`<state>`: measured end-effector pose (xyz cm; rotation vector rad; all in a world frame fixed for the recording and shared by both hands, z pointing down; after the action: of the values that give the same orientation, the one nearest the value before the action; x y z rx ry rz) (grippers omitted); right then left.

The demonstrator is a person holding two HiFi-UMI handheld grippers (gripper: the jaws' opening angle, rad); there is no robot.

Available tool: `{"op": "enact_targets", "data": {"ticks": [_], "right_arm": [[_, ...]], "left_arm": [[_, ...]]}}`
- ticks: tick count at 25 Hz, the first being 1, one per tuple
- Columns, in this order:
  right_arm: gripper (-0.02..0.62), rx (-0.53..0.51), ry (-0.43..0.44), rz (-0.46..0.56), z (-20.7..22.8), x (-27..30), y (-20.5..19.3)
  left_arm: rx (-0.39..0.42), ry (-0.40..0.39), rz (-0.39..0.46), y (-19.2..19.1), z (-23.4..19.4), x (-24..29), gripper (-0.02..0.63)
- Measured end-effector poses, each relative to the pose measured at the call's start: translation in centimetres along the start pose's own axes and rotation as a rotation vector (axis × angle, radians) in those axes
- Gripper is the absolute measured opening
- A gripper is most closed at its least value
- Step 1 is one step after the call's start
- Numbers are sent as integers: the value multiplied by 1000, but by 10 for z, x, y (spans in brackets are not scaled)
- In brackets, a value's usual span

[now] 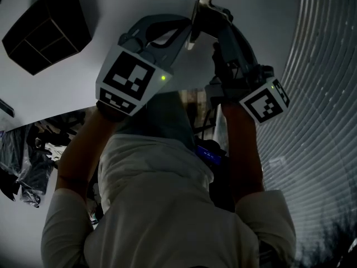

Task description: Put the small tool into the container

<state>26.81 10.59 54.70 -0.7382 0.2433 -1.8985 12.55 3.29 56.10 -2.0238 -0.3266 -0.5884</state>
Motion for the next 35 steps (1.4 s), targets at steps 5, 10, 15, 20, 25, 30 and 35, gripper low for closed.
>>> {"op": "enact_targets", "data": {"ticks": [5,10,15,20,25,30,35], "right_arm": [[6,-53,20,45,-27,-8,18],[6,-87,33,84,-53,-25,35],[6,-110,36,104,-83,-32,42],[6,-164,44,136,-117,-43,51],[6,-217,63,174,-158,-63,57],[6,-210,82,178,-180,-67,58],[6,-275,114,194,-202,-69,64]], "left_arm": [[32,14,50,24,5,-19,3],[71,23,93,54,20,-40,3],[75,31,131,72,24,-71,3],[92,36,180,94,33,-99,2],[115,40,237,113,49,-132,3],[95,63,257,119,52,-154,3],[107,88,299,134,55,-175,3]]}}
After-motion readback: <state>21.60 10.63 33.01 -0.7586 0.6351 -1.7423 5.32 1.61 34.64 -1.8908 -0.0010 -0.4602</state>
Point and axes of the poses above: the fingertips, and each gripper's own axes: x forward along the fingers, z to its right, y out of its top, the point moved 8 cm from there along -x, backward along the fingers
